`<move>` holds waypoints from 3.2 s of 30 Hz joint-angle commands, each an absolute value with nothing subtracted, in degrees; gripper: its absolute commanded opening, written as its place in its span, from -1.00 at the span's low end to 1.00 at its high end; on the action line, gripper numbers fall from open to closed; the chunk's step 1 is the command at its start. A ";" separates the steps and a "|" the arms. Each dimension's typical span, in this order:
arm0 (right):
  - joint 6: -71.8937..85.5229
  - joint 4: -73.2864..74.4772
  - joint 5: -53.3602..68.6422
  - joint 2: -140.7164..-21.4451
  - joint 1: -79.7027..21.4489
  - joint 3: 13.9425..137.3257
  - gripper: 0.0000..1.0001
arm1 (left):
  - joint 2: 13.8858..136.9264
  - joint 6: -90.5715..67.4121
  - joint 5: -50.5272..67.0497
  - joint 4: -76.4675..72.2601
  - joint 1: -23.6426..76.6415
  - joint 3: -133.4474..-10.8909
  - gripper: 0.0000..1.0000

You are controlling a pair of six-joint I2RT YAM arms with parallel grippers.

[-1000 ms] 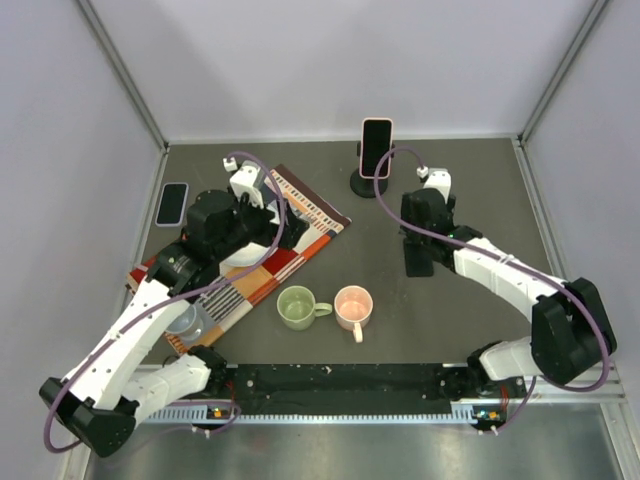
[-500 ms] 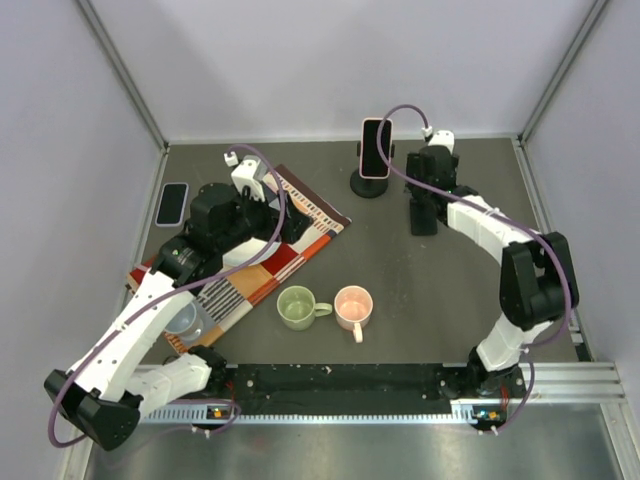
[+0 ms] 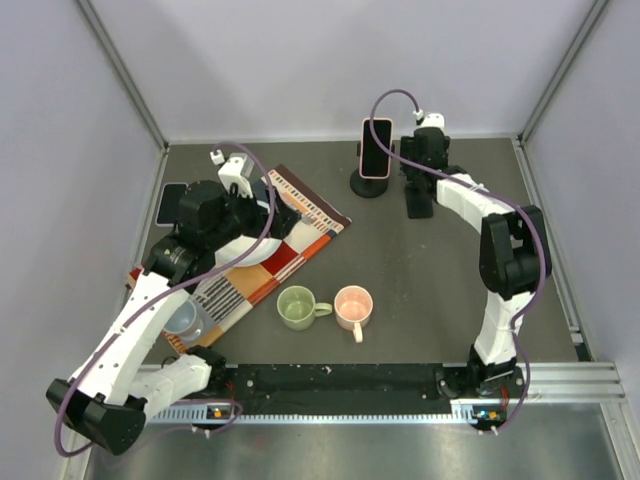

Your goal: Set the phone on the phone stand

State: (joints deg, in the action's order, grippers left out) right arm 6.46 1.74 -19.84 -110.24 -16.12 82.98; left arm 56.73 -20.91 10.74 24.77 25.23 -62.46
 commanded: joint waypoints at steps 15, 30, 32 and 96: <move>6.94 -0.17 -14.59 -110.57 -13.18 85.52 -0.03 | 55.81 -22.32 22.49 23.64 13.19 -63.19 0.97; 14.04 13.00 -15.91 -93.91 -13.36 82.64 0.98 | 63.19 -28.29 21.46 26.19 -5.26 -66.09 0.97; 15.99 13.01 -14.95 -89.85 -14.32 79.64 0.98 | 64.94 -28.83 19.52 26.01 -7.47 -66.36 0.97; 14.41 -1.49 17.93 -47.46 -38.67 36.74 0.98 | 140.19 8.70 1.05 56.16 -20.92 -127.09 0.97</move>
State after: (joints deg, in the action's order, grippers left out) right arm 15.40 1.48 17.69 -47.13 -38.04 36.62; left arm 139.04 8.27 -0.64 55.86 -20.12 -125.27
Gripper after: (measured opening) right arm 0.987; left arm 0.983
